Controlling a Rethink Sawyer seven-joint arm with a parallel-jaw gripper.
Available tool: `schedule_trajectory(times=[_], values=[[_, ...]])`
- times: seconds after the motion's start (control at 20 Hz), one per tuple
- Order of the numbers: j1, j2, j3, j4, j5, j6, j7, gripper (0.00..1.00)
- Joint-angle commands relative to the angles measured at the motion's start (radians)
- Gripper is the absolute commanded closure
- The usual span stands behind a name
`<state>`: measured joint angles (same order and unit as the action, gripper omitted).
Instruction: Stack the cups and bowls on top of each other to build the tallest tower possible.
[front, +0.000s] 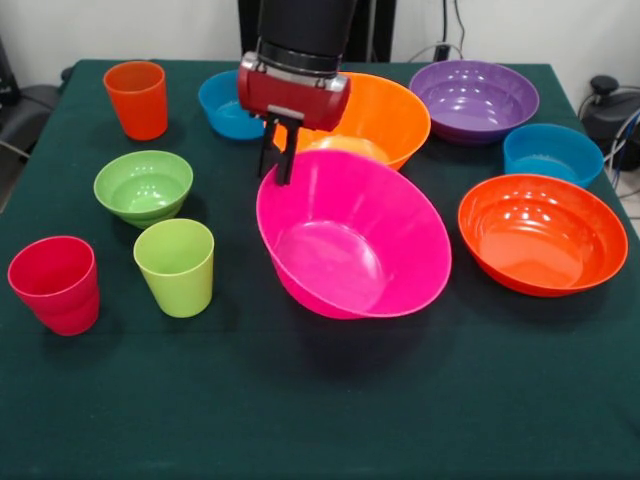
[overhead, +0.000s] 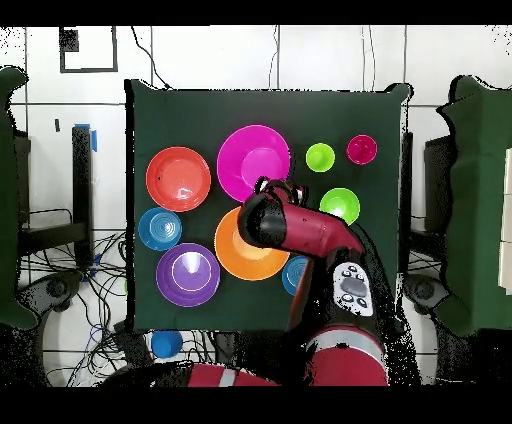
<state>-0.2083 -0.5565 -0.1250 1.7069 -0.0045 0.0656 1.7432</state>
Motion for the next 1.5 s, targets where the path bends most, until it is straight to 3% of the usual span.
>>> schedule_trajectory(times=[0.05, 0.6, 1.0, 1.5], values=[[0.056, -0.002, 0.025, 0.045, -0.004, -0.019, 0.170, 1.00], [0.146, 0.011, -0.052, 0.054, 0.039, -0.098, 0.229, 1.00], [0.227, 0.018, -0.120, 0.040, 0.065, -0.104, 0.271, 1.00], [0.265, -0.070, -0.183, 0.032, 0.044, 0.031, 0.261, 1.00]])
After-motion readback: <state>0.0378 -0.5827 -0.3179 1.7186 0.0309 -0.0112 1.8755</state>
